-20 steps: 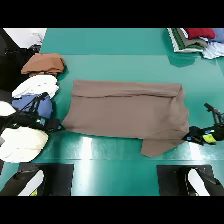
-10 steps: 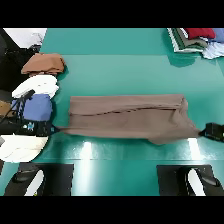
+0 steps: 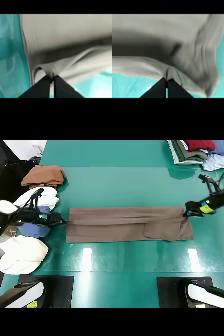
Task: Fold the shirts.
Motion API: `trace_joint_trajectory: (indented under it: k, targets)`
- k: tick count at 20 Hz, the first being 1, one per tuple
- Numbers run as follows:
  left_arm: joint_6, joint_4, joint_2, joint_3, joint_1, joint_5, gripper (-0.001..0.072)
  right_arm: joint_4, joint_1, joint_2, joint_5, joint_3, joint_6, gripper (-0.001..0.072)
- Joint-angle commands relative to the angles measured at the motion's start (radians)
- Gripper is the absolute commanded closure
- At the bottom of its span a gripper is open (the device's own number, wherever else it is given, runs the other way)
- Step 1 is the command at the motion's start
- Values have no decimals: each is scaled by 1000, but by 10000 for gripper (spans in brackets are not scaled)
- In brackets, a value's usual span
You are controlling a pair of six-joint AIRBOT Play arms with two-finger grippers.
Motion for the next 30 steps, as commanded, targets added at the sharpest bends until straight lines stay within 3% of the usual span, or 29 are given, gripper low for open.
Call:
trace_joint_trajectory:
  k: [1,4,5,6,7,8,12,13,14,15,23,30]
  targets:
    - [45,-30,-188,120,1,65,680,2,20,-177,-24,134,1,701]
    - [44,-53,-266,206,1,70,678,2,19,-262,-38,212,1,682]
    - [42,-55,-274,220,1,84,674,21,18,-285,-51,236,0,536]
    - [41,-55,-275,230,1,97,464,69,8,-309,-67,264,-1,332]
    - [35,-55,-275,239,1,106,221,124,-8,-329,-78,292,-10,255]
    - [26,-55,-275,250,2,101,177,183,-28,-343,-77,321,-18,251]
    - [26,-54,-273,302,1,-43,185,261,-128,-301,6,287,-95,251]
    - [27,-54,-273,302,1,-73,380,262,-158,-274,29,242,-114,240]
    - [28,-53,-274,302,1,-91,611,262,-183,-247,40,195,-134,99]
    - [26,-56,-274,302,1,-97,680,262,-210,-220,36,144,-151,-1]
    - [14,-113,-274,302,1,-130,680,308,-266,-187,-59,-93,-249,-1]
    - [8,-111,-274,302,-42,-161,680,311,-280,-303,-53,-51,-278,-1]
